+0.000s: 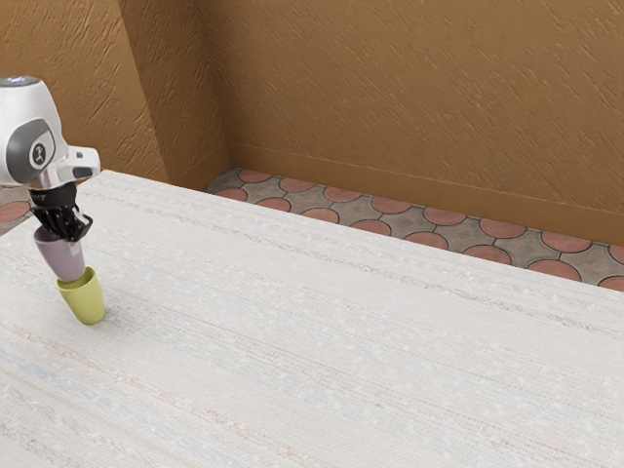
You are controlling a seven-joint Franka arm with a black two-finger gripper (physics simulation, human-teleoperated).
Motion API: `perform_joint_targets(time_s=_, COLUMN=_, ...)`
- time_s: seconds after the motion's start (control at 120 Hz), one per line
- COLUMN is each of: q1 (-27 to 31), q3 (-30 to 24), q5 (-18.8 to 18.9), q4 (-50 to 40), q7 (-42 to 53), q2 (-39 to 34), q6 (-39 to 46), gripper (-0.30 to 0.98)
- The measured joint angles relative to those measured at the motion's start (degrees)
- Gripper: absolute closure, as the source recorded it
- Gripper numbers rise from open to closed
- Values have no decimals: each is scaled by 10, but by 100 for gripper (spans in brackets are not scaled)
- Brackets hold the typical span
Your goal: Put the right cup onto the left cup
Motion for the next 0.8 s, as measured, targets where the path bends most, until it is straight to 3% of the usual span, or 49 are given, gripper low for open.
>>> perform_joint_targets(time_s=0.433, q1=-1, q3=-1, q5=-2, q4=0, q7=-3, q2=26, q6=9, gripper=77)
perform_joint_targets(time_s=0.633, q1=-1, q3=-1, q5=-19, q4=0, q7=-1, q2=28, q6=10, gripper=36)
perform_joint_targets(time_s=0.8, q1=-1, q3=-1, q5=-24, q4=0, q7=-1, q2=25, q6=10, gripper=16)
